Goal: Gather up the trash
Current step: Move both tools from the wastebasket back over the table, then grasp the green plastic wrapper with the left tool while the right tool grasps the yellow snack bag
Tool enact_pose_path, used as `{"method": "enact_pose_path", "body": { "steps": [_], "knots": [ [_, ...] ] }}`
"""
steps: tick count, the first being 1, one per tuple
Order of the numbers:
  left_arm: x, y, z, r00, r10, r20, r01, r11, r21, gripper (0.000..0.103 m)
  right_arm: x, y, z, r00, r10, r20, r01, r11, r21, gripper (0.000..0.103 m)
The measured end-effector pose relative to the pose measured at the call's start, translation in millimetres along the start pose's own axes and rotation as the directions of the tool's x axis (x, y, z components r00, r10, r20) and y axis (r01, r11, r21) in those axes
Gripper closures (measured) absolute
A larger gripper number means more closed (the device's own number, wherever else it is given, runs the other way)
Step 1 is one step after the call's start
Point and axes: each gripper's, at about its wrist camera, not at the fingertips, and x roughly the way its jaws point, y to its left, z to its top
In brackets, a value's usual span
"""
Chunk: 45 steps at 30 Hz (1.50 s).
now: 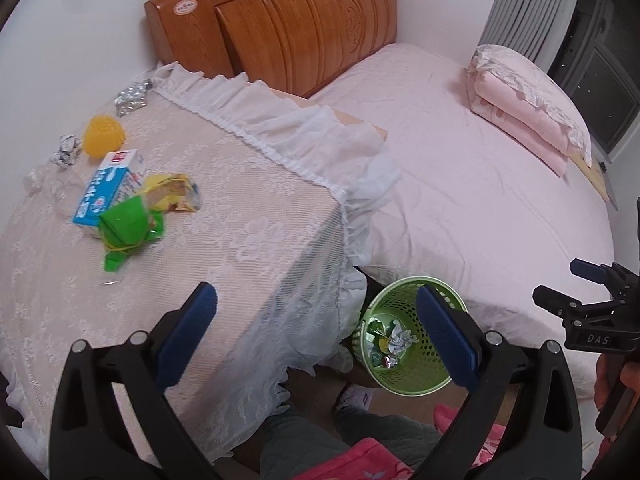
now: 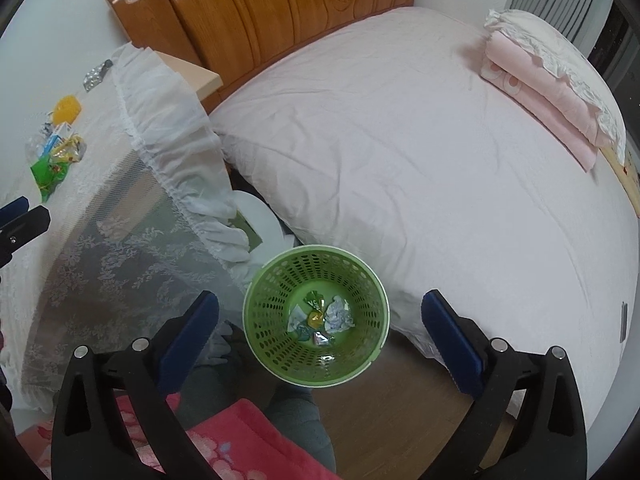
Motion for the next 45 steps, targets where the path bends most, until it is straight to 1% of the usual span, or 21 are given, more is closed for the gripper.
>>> {"method": "enact_pose_path", "body": {
  "steps": [4,8,14,18,22,26,28,29,31,33,34,35,36,38,42,43,45],
  "knots": [
    [-15.9,43.0,1.8,0.997,0.067,0.029,-0.065,0.995,-0.072,0.008,-8.0,31.7,22.7,0.997,0.061,0.05,-0.059,0.997,-0.044,0.002],
    [-26.9,88.2,-3.6,0.991,0.127,0.037,-0.12,0.982,-0.147,0.008,-13.4,67.3,41.8,0.989,0.119,0.086,-0.111,0.989,-0.092,0.002],
    [-33.2,134.4,-14.9,0.985,0.174,0.023,-0.165,0.962,-0.219,0.008,-8.7,115.9,62.3,0.98,0.183,0.079,-0.168,0.972,-0.166,0.002],
    [-31.2,151.8,-18.1,0.984,0.18,0.014,-0.171,0.955,-0.244,0.008,-6.2,137.9,67.5,0.978,0.196,0.068,-0.178,0.963,-0.205,0.002],
    [-25.6,163.1,-17.5,0.988,0.157,0.004,-0.15,0.952,-0.266,0.008,-0.4,156.6,72.9,0.977,0.208,0.049,-0.19,0.949,-0.25,0.002],
    [-18.3,170.9,-17.0,0.992,0.123,-0.003,-0.119,0.956,-0.269,0.008,10.1,183.5,79.5,0.976,0.213,0.034,-0.188,0.915,-0.356,0.002],
    [-14.8,173.0,-16.3,0.993,0.114,-0.004,-0.111,0.962,-0.25,0.008,16.8,202.6,85.3,0.973,0.228,0.03,-0.191,0.876,-0.443,0.002],
    [-12.6,173.7,-15.9,0.994,0.107,-0.007,-0.106,0.966,-0.237,0.008,20.9,213.4,88.8,0.97,0.241,0.028,-0.196,0.846,-0.495,0.002],
    [-9.7,175.1,-15.3,0.996,0.091,-0.008,-0.091,0.973,-0.214,0.008,30.1,233.4,95.5,0.965,0.261,0.021,-0.2,0.786,-0.585,0.002],
    [-7.3,177.4,-14.4,0.997,0.072,-0.01,-0.073,0.98,-0.187,0.008,43.3,257.3,103.2,0.962,0.273,0.0,-0.201,0.707,-0.678,0.003],
    [-6.3,178.7,-13.6,0.998,0.067,-0.009,-0.068,0.983,-0.172,0.008,48.9,267.0,106.2,0.961,0.276,-0.01,-0.201,0.675,-0.71,0.003],
    [-5.5,179.8,-12.5,0.998,0.064,-0.006,-0.064,0.986,-0.153,0.008,54.9,276.4,109.3,0.959,0.28,-0.029,-0.21,0.641,-0.738,0.006],
    [-4.9,181.4,-11.0,0.998,0.062,-0.003,-0.062,0.989,-0.137,0.008,65.1,288.3,114.8,0.959,0.278,-0.057,-0.219,0.596,-0.772,0.011],
    [-3.8,184.7,-8.1,0.998,0.06,0.0,-0.059,0.993,-0.101,0.008,81.0,304.4,122.7,0.961,0.261,-0.085,-0.22,0.545,-0.809,0.017],
    [-2.4,190.8,-3.8,0.999,0.046,0.003,-0.046,0.998,-0.031,0.008,106.8,325.2,132.1,0.962,0.227,-0.149,-0.241,0.462,-0.853,0.028],
    [-2.2,191.4,-2.9,0.999,0.043,0.003,-0.043,0.999,-0.01,0.008,109.9,328.0,132.6,0.96,0.225,-0.164,-0.251,0.449,-0.858,0.03],
    [-1.6,191.5,-1.1,0.999,0.033,0.005,-0.033,0.999,0.036,0.008,115.8,332.7,134.6,0.954,0.225,-0.2,-0.281,0.43,-0.858,0.04]
  ]
}}
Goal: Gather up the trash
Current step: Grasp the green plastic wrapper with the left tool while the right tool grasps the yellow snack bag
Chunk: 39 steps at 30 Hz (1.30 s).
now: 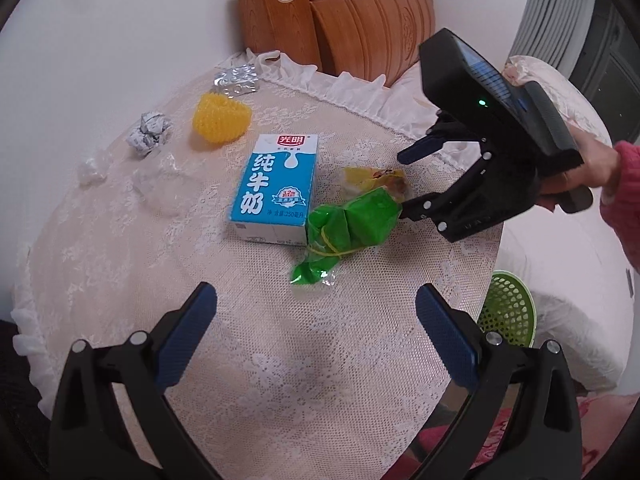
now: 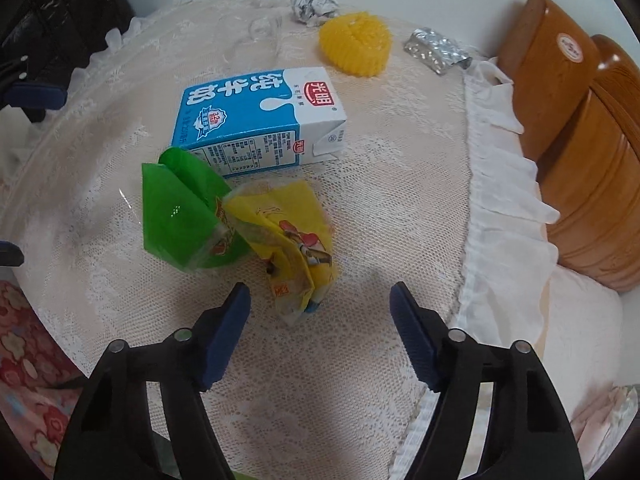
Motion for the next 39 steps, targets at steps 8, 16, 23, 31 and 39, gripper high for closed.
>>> {"method": "enact_pose_path", "body": {
  "steps": [8,16,23,31,39],
  "knots": [
    [11.1,-14.9,19.1,1.0,0.018,0.017,-0.021,0.972,0.235,0.008,3.2,-15.9,5.8,0.995,0.096,0.025,-0.098,0.989,0.11,0.08],
    [44.4,-53.8,37.7,0.997,0.069,0.043,-0.081,0.85,0.52,0.008,-32.1,-37.8,-43.4,0.987,0.079,0.139,-0.127,0.915,0.384,0.081],
    [75.5,-72.3,39.2,0.996,0.093,-0.002,-0.067,0.731,0.679,0.036,-61.1,-27.3,-85.1,0.973,0.054,0.223,-0.161,0.853,0.496,0.081],
    [81.8,-64.6,43.4,0.995,0.089,-0.05,-0.041,0.793,0.607,0.062,-73.4,-19.5,-118.1,0.968,0.026,0.249,-0.174,0.786,0.593,0.081],
    [33.2,-63.0,47.8,1.0,0.01,-0.022,-0.003,0.955,0.298,0.062,-99.0,-6.9,-150.8,0.963,-0.092,0.255,-0.115,0.712,0.693,0.081]
  ]
}}
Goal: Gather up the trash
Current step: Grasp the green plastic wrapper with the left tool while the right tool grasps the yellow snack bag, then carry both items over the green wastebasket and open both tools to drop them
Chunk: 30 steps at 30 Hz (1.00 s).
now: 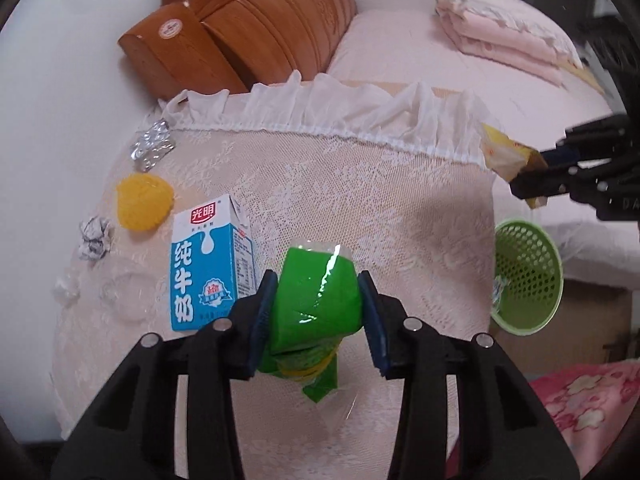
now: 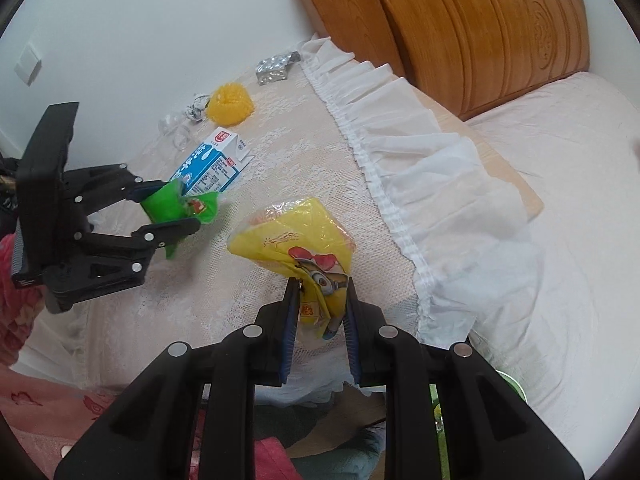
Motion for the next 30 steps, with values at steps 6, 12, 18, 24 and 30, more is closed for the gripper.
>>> {"method": "enact_pose_path", "body": {
  "steps": [6,12,18,24,30],
  "knots": [
    [-34.1,-34.8,-3.6,0.999,0.004,0.036,0.002,0.983,-0.182,0.062,-49.9,-19.6,-21.7,0.994,-0.093,0.05,0.09,0.994,0.063,0.081],
    [-44.5,-91.4,-0.1,0.994,-0.092,0.066,0.106,0.961,-0.254,0.062,-101.8,-71.1,-66.8,0.973,-0.228,0.044,0.215,0.956,0.2,0.081],
    [-30.5,-156.1,11.5,0.982,-0.186,0.03,0.188,0.951,-0.246,0.062,-119.2,-113.4,-110.5,0.963,-0.27,-0.014,0.261,0.913,0.313,0.081],
    [-31.3,-199.8,16.6,0.98,-0.198,0.014,0.197,0.964,-0.177,0.062,-123.8,-131.9,-131.9,0.963,-0.268,-0.04,0.265,0.904,0.337,0.081],
    [-31.8,-225.8,14.8,0.979,-0.206,-0.014,0.202,0.97,-0.133,0.062,-97.5,-135.4,-158.8,0.966,-0.221,-0.132,0.253,0.91,0.329,0.081]
  ]
}}
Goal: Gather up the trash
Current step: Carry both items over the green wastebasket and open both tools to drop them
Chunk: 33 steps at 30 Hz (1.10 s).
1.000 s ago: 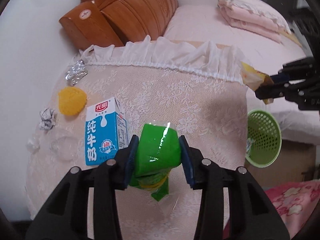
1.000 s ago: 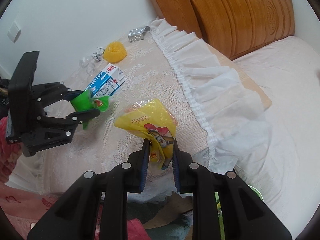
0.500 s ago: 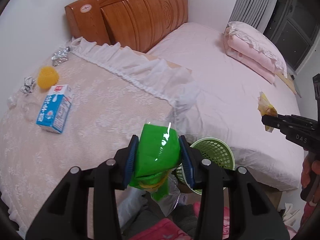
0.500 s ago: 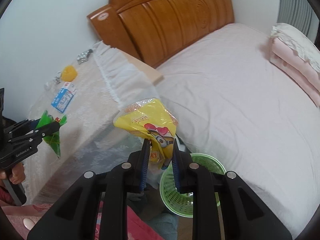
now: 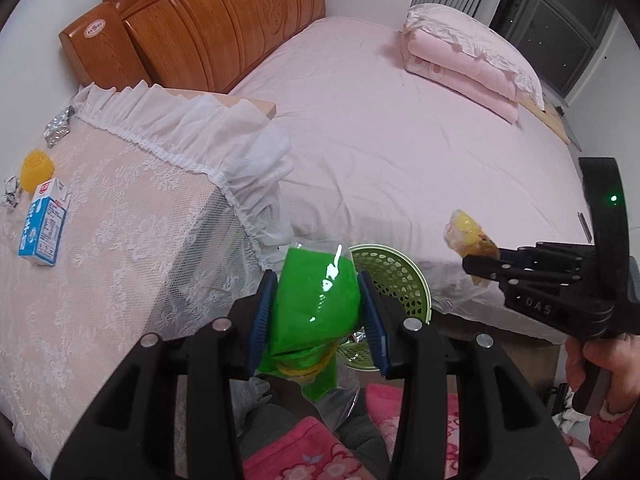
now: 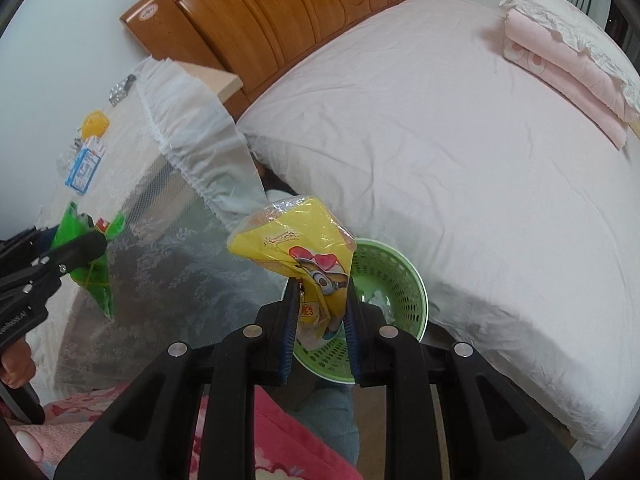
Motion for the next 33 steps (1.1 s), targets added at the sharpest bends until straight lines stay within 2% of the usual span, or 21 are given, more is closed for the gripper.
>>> {"method": "enact_pose_path", "body": {
  "steps": [7,10,11,12,14,21,33],
  "knots": [
    [3.1,-14.4,-4.8,1.0,-0.005,-0.016,0.005,1.0,0.017,0.062,29.3,3.3,-16.8,0.998,-0.003,-0.063,0.002,1.0,-0.009,0.08],
    [5.7,-18.6,-5.1,1.0,-0.011,-0.023,0.012,1.0,0.016,0.062,38.7,5.7,-21.1,0.995,-0.04,-0.093,0.037,0.999,-0.032,0.072],
    [6.7,-20.2,-5.6,1.0,-0.014,-0.025,0.015,1.0,0.016,0.062,39.7,6.3,-21.6,0.994,-0.057,-0.091,0.055,0.998,-0.028,0.053],
    [7.7,-21.7,-6.1,0.999,-0.017,-0.028,0.017,1.0,0.017,0.062,39.5,7.0,-21.7,0.994,-0.072,-0.085,0.07,0.997,-0.023,0.029],
    [9.3,-24.0,-6.6,0.999,-0.019,-0.032,0.019,1.0,0.018,0.062,36.8,6.0,-22.8,0.994,-0.087,-0.073,0.086,0.996,-0.014,0.016],
    [15.7,-32.8,-7.5,0.998,-0.026,-0.051,0.028,0.999,0.026,0.062,28.8,-15.8,-22.8,0.991,-0.12,-0.066,0.123,0.992,0.036,0.008],
    [33.9,-56.0,-4.1,0.992,-0.068,-0.103,0.074,0.995,0.059,0.062,14.8,-61.3,-19.8,0.984,-0.171,-0.045,0.177,0.97,0.165,0.008]
  ]
}}
